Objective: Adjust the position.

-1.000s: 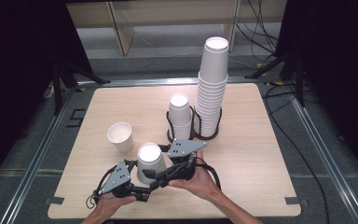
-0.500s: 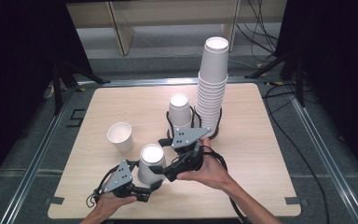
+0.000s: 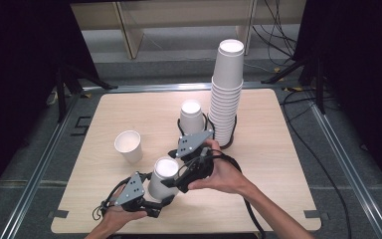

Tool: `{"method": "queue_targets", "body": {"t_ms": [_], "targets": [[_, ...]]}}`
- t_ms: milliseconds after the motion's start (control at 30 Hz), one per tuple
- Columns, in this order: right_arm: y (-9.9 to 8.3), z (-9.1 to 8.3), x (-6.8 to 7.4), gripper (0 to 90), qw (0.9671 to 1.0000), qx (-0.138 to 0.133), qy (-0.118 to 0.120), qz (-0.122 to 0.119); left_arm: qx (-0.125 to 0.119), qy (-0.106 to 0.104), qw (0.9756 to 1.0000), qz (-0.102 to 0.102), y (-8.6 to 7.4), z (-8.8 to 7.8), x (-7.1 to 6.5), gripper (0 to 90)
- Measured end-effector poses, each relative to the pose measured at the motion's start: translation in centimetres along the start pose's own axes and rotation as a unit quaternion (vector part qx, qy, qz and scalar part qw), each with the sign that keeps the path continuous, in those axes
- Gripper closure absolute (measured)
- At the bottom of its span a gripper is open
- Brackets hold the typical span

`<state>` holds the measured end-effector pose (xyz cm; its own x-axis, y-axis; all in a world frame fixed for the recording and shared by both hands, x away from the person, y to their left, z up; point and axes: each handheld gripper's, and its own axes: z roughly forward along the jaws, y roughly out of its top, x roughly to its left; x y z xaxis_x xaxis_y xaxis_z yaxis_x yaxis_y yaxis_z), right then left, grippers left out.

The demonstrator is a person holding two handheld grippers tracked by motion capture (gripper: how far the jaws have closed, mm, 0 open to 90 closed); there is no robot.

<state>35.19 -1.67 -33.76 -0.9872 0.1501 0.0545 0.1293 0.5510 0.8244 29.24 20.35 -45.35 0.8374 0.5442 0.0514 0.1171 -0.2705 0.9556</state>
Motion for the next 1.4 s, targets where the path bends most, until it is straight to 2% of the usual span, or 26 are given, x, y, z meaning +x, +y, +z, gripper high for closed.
{"method": "queue_targets", "body": {"t_ms": [33,67,133,233,267,300,400,433,467,500,533,633,667,700,733,833,867,900,933,967,1033,1067,1167,1233,1267,1400], "targets": [[0.1,0.1,0.0,15.4,1.0000,0.009,0.000,-0.004,0.002,-0.002,1.0000,0.001,0.0,0.0,0.0,13.6],[0.3,0.2,-0.3,15.5,0.9997,0.010,0.001,-0.024,0.003,-0.004,1.0000,0.003,0.0,0.0,0.0,13.6],[0.4,0.3,-0.3,15.4,0.9993,0.023,0.005,-0.031,0.002,-0.009,1.0000,0.002,-0.1,0.1,-0.1,13.7],[0.5,0.7,-0.4,15.5,0.9986,0.042,0.010,-0.030,0.011,-0.011,0.9999,0.007,-0.1,0.1,-0.2,13.7],[0.5,0.8,-0.2,15.5,0.9986,0.050,0.015,-0.012,0.004,-0.013,0.9999,0.007,-0.1,0.2,-0.2,13.7],[0.5,0.9,-0.3,15.6,0.9982,0.051,0.017,-0.028,0.008,-0.013,0.9998,0.012,-0.1,0.1,-0.2,13.7],[0.4,1.3,-0.3,15.6,0.9970,0.064,0.023,-0.038,0.009,-0.014,0.9998,0.013,0.0,0.1,-0.3,13.8],[0.4,1.3,0.0,15.6,0.9970,0.071,0.025,-0.018,0.010,-0.016,0.9997,0.016,0.0,0.1,-0.2,13.8],[0.4,1.3,-0.1,15.6,0.9968,0.071,0.029,-0.023,0.019,-0.015,0.9995,0.022,0.0,0.0,-0.2,13.8],[0.4,1.4,0.0,15.6,0.9965,0.076,0.031,-0.017,0.017,-0.017,0.9995,0.021,0.0,0.0,-0.3,13.8],[0.4,1.5,-0.2,15.6,0.9959,0.074,0.032,-0.040,0.017,-0.018,0.9994,0.022,0.0,0.0,-0.4,13.9],[0.3,1.9,-0.2,15.8,0.9947,0.087,0.036,-0.042,0.022,-0.021,0.9991,0.029,0.0,0.1,-0.5,13.9],[0.3,2.0,0.1,16.1,0.9944,0.097,0.036,-0.024,0.031,-0.020,0.9986,0.037,0.1,0.0,-0.4,13.9],[0.3,2.1,0.1,16.6,0.9939,0.100,0.039,-0.024,0.020,-0.026,0.9990,0.031,0.0,0.2,-0.5,13.9],[0.3,2.3,-0.1,17.8,0.9934,0.095,0.044,-0.045,0.031,-0.022,0.9986,0.036,0.0,0.0,-0.5,13.9],[0.2,2.5,0.0,21.6,0.9921,0.103,0.050,-0.051,0.030,-0.026,0.9984,0.040,0.0,0.0,-0.6,13.8],[0.2,2.4,0.2,21.7,0.9920,0.112,0.050,-0.033,0.029,-0.029,0.9985,0.037,0.0,0.1,-0.6,13.8],[0.2,2.4,0.2,22.0,0.9918,0.113,0.052,-0.030,0.029,-0.030,0.9984,0.037,0.0,0.1,-0.6,13.6],[0.1,2.4,0.1,22.3,0.9918,0.112,0.052,-0.030,0.028,-0.031,0.9984,0.037,-0.1,0.1,-0.6,13.2],[0.1,2.5,-0.1,22.4,0.9919,0.104,0.052,-0.050,0.026,-0.030,0.9985,0.037,-0.1,0.1,-0.5,12.4],[0.1,2.3,-0.1,22.6,0.9927,0.097,0.052,-0.050,0.015,-0.033,0.9987,0.035,-0.2,0.2,-0.4,9.9],[0.0,2.1,0.1,22.7,0.9930,0.102,0.050,-0.030,0.012,-0.032,0.9988,0.034,-0.2,0.2,-0.4,8.7],[-0.1,1.8,-0.2,23.0,0.9943,0.086,0.051,-0.038,-0.003,-0.036,0.9989,0.030,-0.2,0.1,-0.2,8.1],[-0.3,1.5,-0.3,23.1,0.9952,0.076,0.053,-0.032,-0.016,-0.038,0.9989,0.024,-0.1,-0.1,-0.2,8.0],[-0.4,1.2,-0.3,23.1,0.9959,0.070,0.050,-0.026,-0.032,-0.039,0.9986,0.017,-0.1,0.0,-0.1,8.0],[-0.9,0.1,-0.5,23.4,0.9982,0.037,0.042,-0.023,-0.044,-0.028,0.9986,-0.005,0.0,-0.4,0.4,6.1]]}}
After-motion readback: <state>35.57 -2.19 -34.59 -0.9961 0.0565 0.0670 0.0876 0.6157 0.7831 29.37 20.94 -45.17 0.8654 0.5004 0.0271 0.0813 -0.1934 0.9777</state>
